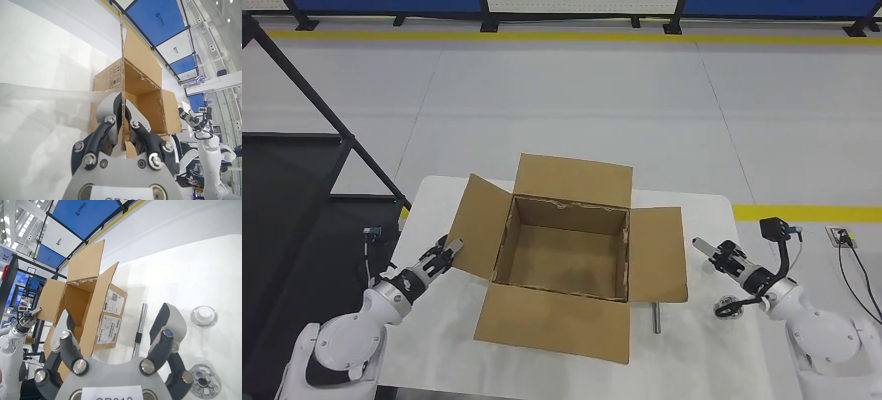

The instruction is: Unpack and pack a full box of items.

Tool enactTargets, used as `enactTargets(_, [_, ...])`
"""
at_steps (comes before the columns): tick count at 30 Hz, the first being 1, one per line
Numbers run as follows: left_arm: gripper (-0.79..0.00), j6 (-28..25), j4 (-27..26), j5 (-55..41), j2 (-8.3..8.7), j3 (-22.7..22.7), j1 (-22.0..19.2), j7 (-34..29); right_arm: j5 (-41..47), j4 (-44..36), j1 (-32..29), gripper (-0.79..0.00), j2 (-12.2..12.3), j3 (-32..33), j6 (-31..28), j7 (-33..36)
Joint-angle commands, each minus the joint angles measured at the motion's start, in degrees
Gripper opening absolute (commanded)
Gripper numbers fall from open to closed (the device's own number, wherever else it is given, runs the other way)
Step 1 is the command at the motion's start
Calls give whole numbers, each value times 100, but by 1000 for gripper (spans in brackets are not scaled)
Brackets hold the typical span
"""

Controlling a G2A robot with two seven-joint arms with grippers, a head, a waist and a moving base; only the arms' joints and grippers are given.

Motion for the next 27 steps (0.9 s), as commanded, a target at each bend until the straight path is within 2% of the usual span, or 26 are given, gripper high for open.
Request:
enactTargets(1, [-785,-15,-42,-2,16,-85,94,16,-8,-15,13,0,9,-15,11,8])
enactTargets(8, [-785,-83,-160,-110,60,-372,399,96,-232,-166,50,0,58,-50,-79,118])
enactTargets(16, [-785,-237,-224,-159,114,-575,611,9,-742,-598,-98,0,158,63,-184,546])
enactTargets(27, [-785,-428,-67,-239,186,-671,488,-92,-1309,-1094,-130,0,276,-91,-193,1465])
